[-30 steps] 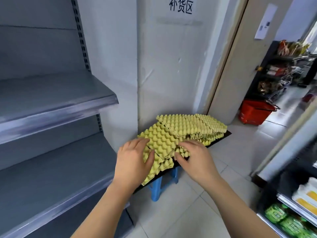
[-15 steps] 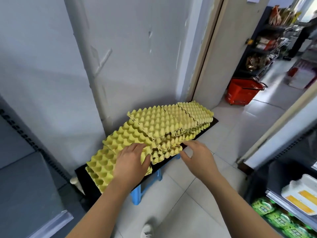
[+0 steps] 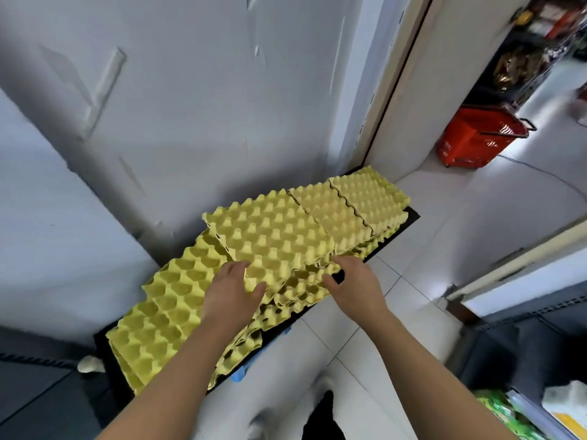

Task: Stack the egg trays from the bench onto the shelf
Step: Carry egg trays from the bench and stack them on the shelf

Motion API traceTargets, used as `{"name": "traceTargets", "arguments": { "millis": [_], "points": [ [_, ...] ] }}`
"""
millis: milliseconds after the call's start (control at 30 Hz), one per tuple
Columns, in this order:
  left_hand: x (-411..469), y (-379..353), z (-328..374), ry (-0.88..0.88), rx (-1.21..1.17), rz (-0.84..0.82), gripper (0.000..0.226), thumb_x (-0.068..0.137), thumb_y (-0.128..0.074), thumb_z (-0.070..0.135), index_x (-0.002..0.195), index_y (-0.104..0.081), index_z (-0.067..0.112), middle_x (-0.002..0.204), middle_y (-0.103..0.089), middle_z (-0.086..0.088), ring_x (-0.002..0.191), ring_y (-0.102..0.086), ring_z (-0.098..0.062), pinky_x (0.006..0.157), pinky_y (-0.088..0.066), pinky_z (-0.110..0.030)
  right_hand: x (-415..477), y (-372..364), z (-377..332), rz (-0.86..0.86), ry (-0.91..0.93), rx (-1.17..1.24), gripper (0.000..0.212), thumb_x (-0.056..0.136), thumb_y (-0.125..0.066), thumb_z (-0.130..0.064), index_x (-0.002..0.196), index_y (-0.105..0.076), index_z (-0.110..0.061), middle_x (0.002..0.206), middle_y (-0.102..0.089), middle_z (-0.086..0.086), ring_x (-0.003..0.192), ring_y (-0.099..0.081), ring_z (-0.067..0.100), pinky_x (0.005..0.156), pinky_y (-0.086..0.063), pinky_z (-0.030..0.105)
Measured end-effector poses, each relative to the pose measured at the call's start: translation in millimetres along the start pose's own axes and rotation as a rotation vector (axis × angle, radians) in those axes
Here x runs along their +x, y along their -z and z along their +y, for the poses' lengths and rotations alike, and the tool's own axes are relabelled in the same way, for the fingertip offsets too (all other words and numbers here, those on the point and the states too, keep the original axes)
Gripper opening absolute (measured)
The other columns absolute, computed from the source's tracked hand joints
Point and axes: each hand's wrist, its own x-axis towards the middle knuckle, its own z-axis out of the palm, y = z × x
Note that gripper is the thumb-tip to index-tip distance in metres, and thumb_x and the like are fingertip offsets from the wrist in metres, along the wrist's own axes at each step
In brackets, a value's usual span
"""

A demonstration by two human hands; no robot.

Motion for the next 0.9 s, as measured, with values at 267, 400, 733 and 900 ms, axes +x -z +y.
{"name": "traceTargets", "arguments": {
  "millis": [267,400,733,900],
  "points": [
    [69.6,-64.7,-1.0,0.372,-0.185,-0.09,0.085,0.082,-0.067,0.049,0.149,-0.023,0.022,0.152,-0.018,-0.005,0.121,-0.049,-0.032,0.091,-0.05,-0.047,120.2,-16.1,43.7,-0.264,0.024,-0.003,0.056,0.09,-0.06,-0.036,0.14,-0.044,-0.015,0.141,-0.043,0.015,0.131,-0.039,0.026,0.104,-0.038,0.036],
    [92.2,-87.8,-4.2,0.523,-0.261,-0.072,0.096,0.075,-0.073,0.052,0.151,-0.016,0.033,0.154,-0.006,0.001,0.106,-0.059,-0.035,0.078,-0.057,-0.046,154.0,-37.9,58.3,-0.386,0.051,-0.076,0.061,0.09,-0.059,-0.04,0.143,-0.039,-0.02,0.15,-0.028,0.017,0.137,-0.028,0.032,0.11,-0.031,0.042],
    [109.1,-111.5,-11.3,0.643,-0.509,0.009,0.083,0.067,-0.086,0.027,0.132,-0.037,0.044,0.134,-0.045,-0.006,0.092,-0.061,-0.031,0.067,-0.057,-0.041,201.2,-80.7,81.4,-0.48,0.016,-0.122,0.069,0.087,-0.057,-0.051,0.146,-0.03,-0.027,0.156,-0.008,0.019,0.144,-0.01,0.036,0.114,-0.024,0.048],
    [111.6,-86.8,-23.2,0.6,-0.592,0.142,0.069,0.076,-0.078,0.015,0.128,-0.04,0.039,0.125,-0.048,0.002,0.09,-0.057,-0.02,0.069,-0.052,-0.033,212.3,-77.1,84.9,-0.404,0.049,-0.163,0.089,0.077,-0.059,-0.066,0.148,-0.021,-0.03,0.155,-0.016,0.014,0.142,-0.01,0.034,0.112,-0.016,0.046]
  ]
}}
